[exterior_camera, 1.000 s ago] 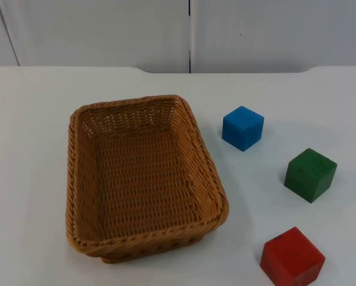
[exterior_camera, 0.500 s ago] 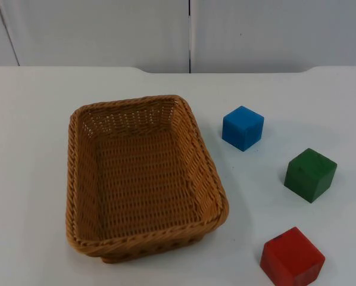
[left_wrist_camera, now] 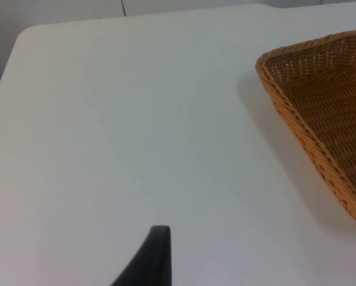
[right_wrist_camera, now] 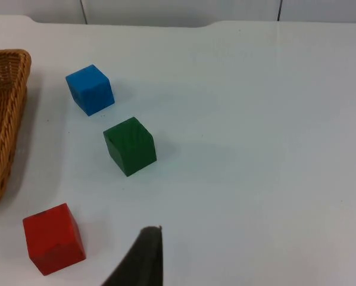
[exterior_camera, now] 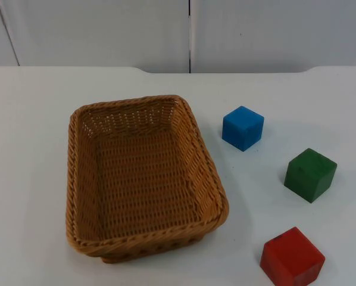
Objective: Pick up one cube with each hand and place exactly two cubes into the same basket, leaving the remaining cube outside.
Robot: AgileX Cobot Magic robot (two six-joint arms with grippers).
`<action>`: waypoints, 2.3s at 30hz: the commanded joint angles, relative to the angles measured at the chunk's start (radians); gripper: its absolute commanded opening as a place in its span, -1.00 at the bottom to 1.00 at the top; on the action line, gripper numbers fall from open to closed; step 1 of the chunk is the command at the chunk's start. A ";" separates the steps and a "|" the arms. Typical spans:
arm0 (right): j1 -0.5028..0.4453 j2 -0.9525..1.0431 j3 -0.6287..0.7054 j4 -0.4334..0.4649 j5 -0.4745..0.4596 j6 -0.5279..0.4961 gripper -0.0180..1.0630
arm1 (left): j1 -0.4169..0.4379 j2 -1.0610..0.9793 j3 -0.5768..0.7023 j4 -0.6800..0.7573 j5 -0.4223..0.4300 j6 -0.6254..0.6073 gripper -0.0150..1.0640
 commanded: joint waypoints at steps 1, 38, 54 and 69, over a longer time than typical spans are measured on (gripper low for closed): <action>-0.006 -0.003 -0.011 -0.006 -0.009 -0.016 0.98 | 0.002 0.021 -0.020 -0.008 0.008 0.002 0.97; -0.006 0.337 -0.043 0.031 -0.081 -0.049 0.98 | 0.002 0.511 -0.119 -0.180 -0.228 0.087 0.97; -0.006 0.501 -0.043 0.034 -0.117 -0.071 0.98 | 0.002 0.802 -0.231 -0.331 -0.361 0.252 0.97; -0.006 0.727 -0.045 0.050 -0.214 -0.086 0.98 | 0.002 1.029 -0.384 -0.415 -0.404 0.330 0.97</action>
